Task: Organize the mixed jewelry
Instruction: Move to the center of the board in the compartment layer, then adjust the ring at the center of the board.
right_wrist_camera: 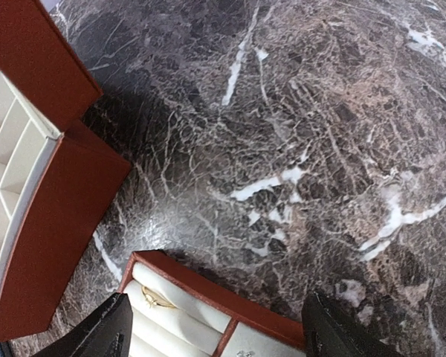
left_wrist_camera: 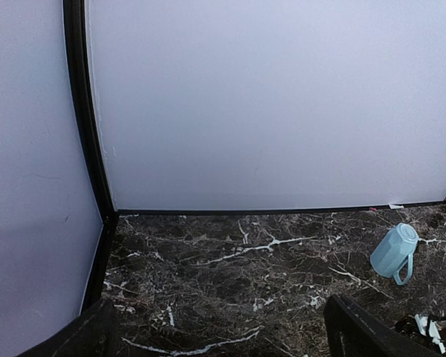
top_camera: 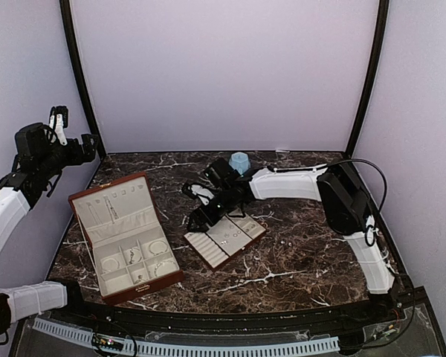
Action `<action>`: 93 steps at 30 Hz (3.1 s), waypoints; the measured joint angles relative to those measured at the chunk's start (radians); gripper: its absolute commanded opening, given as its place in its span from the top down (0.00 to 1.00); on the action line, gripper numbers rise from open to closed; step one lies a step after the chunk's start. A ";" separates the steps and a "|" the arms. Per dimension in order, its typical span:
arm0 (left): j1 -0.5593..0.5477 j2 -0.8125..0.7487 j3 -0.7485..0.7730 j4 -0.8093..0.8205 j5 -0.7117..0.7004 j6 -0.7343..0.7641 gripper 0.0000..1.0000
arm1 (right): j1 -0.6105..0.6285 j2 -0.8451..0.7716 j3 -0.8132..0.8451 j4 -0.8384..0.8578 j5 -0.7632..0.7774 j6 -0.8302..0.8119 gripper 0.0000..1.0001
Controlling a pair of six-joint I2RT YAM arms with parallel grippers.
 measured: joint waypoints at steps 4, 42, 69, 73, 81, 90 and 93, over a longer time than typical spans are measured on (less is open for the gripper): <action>0.000 0.000 0.000 0.000 0.000 0.000 0.01 | 0.011 -0.014 -0.023 0.000 -0.013 0.000 0.21; 0.000 0.029 -0.006 0.010 0.019 0.005 0.02 | -0.074 -0.441 -0.444 0.354 0.085 0.286 0.18; -0.479 0.353 0.249 0.027 0.087 0.027 0.03 | -0.241 -0.840 -0.959 0.370 0.292 0.423 0.21; -0.490 0.345 0.223 0.044 0.085 0.016 0.02 | -0.245 -0.861 -0.978 0.337 0.337 0.446 0.26; -0.490 0.324 0.163 0.043 0.057 0.002 0.01 | -0.178 -0.809 -0.893 0.144 0.517 0.476 0.32; -0.490 0.321 0.163 0.042 0.018 0.010 0.01 | -0.135 -0.736 -0.856 0.055 0.602 0.539 0.46; -0.490 0.318 0.163 0.042 0.011 0.011 0.01 | -0.138 -0.732 -0.856 0.034 0.623 0.566 0.49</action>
